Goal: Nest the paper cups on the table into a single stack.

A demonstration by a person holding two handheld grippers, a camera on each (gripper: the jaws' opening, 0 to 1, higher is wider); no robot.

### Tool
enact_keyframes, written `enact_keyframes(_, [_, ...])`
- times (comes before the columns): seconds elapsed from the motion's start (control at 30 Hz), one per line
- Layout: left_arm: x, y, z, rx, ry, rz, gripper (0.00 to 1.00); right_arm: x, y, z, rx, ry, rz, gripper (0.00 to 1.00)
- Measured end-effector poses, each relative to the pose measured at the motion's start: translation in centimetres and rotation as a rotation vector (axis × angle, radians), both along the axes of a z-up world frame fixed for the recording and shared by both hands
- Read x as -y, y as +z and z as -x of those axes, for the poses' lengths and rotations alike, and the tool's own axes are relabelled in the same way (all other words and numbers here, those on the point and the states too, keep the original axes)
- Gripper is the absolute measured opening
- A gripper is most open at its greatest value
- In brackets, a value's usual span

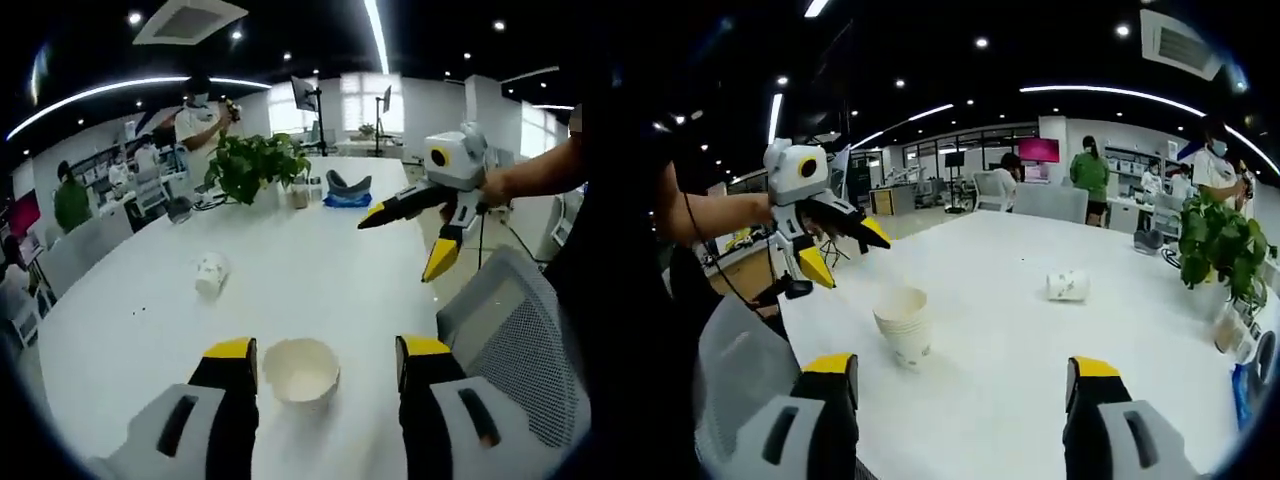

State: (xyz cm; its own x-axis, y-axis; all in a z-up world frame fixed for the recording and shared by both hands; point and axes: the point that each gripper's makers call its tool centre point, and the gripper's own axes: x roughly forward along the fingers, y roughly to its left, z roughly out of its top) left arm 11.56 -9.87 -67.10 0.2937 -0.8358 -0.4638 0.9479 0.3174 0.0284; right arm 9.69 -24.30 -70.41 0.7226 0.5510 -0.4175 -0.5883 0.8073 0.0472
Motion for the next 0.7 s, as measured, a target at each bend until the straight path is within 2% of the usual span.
enact_keyframes(0.17, [-1.4, 0.9, -0.1, 0.027, 0.085, 0.053, 0.65, 1.0, 0.6, -1.2, 0.014, -0.001, 0.004, 0.87])
enact_keyframes(0.4, [-3.3, 1.9, 0.0, 0.056, 0.188, 0.104, 0.74, 2.7, 1.2, -4.4, 0.031, 0.017, 0.035, 0.87])
enact_keyframes(0.57, [-4.3, 1.6, 0.5, 0.064, 0.221, 0.095, 0.81, 4.0, 0.9, -7.6, 0.036, 0.004, 0.043, 0.87])
enact_keyframes(0.7, [-5.0, 1.3, 0.8, 0.049, 0.242, 0.098, 0.83, 4.9, 0.8, -9.9, 0.038, -0.017, 0.027, 0.86])
